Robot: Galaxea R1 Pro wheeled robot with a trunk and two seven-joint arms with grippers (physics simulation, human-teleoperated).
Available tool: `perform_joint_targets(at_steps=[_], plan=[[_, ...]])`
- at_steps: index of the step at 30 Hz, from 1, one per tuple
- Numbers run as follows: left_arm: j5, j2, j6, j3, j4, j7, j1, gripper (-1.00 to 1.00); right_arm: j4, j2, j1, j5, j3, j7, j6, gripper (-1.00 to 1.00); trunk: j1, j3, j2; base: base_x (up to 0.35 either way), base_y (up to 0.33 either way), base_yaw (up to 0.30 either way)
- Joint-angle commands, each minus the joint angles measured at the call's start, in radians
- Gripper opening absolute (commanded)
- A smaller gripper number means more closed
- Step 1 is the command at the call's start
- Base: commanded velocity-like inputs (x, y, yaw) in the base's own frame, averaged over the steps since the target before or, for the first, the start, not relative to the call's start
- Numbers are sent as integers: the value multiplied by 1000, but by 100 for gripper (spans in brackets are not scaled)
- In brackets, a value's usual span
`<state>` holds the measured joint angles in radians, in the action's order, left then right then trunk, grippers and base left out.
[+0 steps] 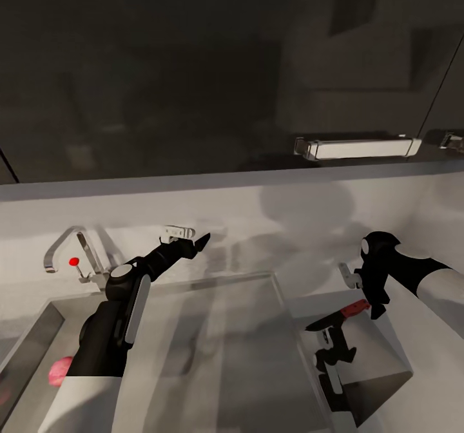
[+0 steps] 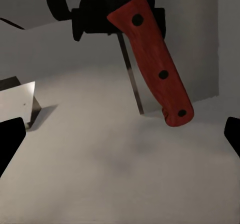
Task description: In the kitchen, take the Vidalia onion out of the sink, dice it on the chopping board with the paring knife, put the diced onion into the bowl on the countertop, then place both the paring knife and the chopping board into the sink.
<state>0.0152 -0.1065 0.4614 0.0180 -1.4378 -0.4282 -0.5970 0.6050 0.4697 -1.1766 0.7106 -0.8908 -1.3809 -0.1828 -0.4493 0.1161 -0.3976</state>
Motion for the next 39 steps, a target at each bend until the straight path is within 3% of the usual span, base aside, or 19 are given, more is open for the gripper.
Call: perform_joint_targets(at_steps=[1, 25, 36, 39], plan=[[2, -1, 8, 2, -1, -4, -1, 100, 2, 1, -2, -2, -5, -3, -11, 100, -1, 3, -2, 0, 0, 0], [2, -1, 8, 2, -1, -4, -1, 100, 23, 1, -2, -3, 8, -32, -12, 100, -1, 33, -2, 0, 0, 0], [2, -1, 8, 2, -1, -4, -1, 100, 47, 1, -2, -2, 30, -32, -15, 100, -1, 47, -2, 0, 0, 0], [2, -1, 8, 2, -1, -4, -1, 100, 51, 2, -2, -2, 53, -32, -13, 100, -1, 51, -2, 0, 0, 0]])
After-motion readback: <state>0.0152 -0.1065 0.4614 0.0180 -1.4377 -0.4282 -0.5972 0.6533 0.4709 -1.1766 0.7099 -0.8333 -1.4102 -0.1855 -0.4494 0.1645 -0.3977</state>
